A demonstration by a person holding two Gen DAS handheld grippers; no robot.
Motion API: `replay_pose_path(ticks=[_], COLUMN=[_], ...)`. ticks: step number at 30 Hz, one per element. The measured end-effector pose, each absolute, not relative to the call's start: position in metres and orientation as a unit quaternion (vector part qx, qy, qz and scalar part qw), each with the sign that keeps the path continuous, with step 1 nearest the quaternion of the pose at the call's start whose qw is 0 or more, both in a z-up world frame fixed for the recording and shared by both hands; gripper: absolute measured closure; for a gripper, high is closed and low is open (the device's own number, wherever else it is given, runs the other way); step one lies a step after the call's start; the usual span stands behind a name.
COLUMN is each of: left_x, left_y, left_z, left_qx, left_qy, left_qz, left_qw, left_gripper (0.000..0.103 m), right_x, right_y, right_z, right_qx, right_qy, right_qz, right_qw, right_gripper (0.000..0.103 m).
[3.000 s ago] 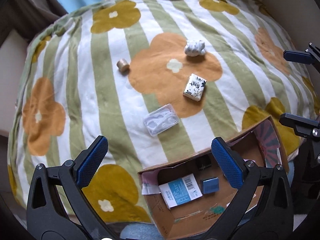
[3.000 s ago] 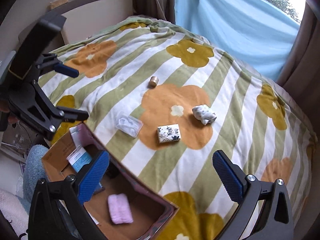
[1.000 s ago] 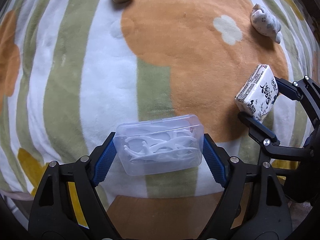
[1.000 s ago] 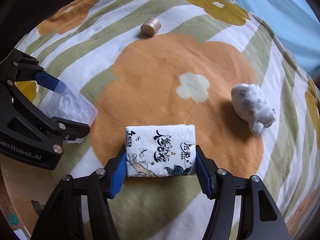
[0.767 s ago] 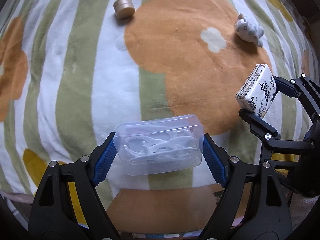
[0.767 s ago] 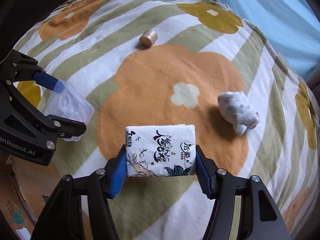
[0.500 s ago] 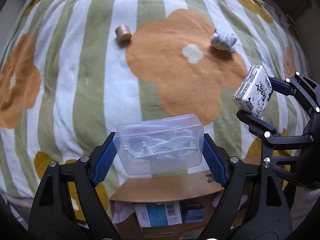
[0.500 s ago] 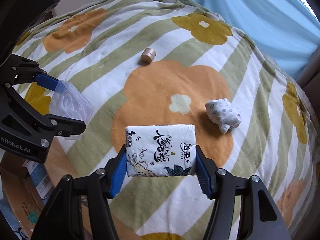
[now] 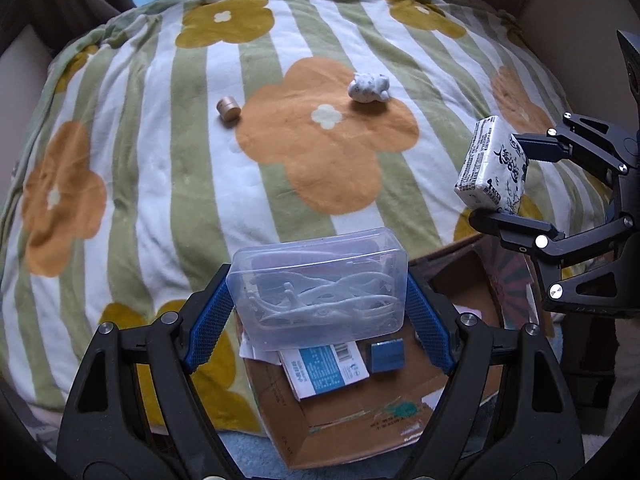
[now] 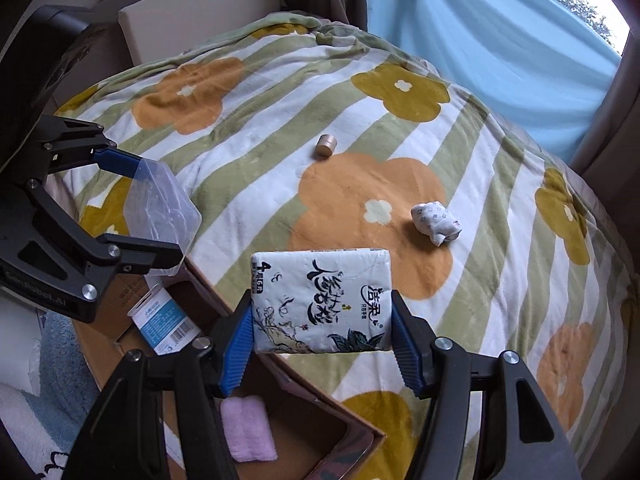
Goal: Organize objects
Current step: 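Carry the clear case and tissue pack over the cardboard box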
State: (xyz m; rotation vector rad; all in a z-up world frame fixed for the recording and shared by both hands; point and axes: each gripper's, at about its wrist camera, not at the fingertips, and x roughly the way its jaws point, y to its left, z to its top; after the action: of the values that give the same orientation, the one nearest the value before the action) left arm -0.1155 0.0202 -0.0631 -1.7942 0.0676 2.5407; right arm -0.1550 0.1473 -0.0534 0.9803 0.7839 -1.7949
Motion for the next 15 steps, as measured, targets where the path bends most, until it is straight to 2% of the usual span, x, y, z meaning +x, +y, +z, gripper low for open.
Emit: replay_pose_path(ticks=[12,15], left_x=[-0.06,-0.05], left_y=[0.029,0.03], left_z=[-0.096,-0.11], left_qx=[-0.587,-0.588], left_qy=[0.025,-0.001], left_qz=[0.807,0.806], left_qw=[0.056,0.073], left_gripper=[0.022,0.022], right_x=[-0.096,-0.086], right_y=[0.18,0.186], right_z=[-0.081,-0.097], right_qx=[0.415,0.428], right_qy=[0.323,0.319], right_qz=[-0.704,-0.696], right_qw=[0.477,0.48], right_gripper=[0.045,0.045])
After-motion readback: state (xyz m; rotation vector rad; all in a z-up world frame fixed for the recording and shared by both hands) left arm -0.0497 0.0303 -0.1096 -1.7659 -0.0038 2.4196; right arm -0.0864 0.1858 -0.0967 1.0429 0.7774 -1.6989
